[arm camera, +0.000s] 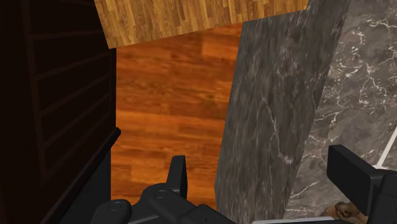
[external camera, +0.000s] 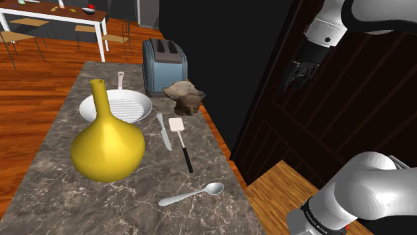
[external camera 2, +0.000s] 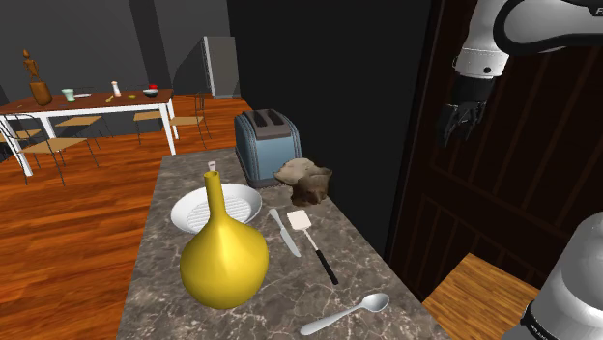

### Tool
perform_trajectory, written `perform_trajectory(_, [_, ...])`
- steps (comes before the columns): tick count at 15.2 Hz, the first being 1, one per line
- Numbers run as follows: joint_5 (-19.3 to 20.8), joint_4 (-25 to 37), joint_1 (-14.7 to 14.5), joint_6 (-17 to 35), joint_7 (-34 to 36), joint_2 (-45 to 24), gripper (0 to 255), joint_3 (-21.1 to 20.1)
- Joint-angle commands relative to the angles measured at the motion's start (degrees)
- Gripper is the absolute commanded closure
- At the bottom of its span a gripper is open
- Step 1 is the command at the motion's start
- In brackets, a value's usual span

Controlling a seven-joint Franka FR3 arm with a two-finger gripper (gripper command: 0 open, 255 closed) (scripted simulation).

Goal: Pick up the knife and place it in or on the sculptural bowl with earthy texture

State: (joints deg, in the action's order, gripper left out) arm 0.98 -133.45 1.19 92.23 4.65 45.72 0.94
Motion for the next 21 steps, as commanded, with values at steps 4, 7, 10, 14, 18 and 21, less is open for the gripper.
perform_trajectory(4, [-1.6, -0.4, -0.8, 3.3, 3.8, -3.4, 0, -3.3])
perform_trajectory(7, [-2.9, -0.1, -1.4, 6.6, 7.6, -7.4, 0, -6.5])
perform_trajectory(10, [-3.7, 0.9, -2.0, 9.7, 11.4, -12.0, 0, -9.6])
perform_trajectory(14, [-4.0, 3.4, -2.4, 13.6, 16.6, -18.9, 0, -13.7])
perform_trajectory(18, [-3.2, 7.0, -2.7, 16.9, 22.0, -26.6, 0, -17.5])
perform_trajectory(21, [-1.7, 10.5, -2.9, 18.9, 26.2, -32.9, 0, -20.1])
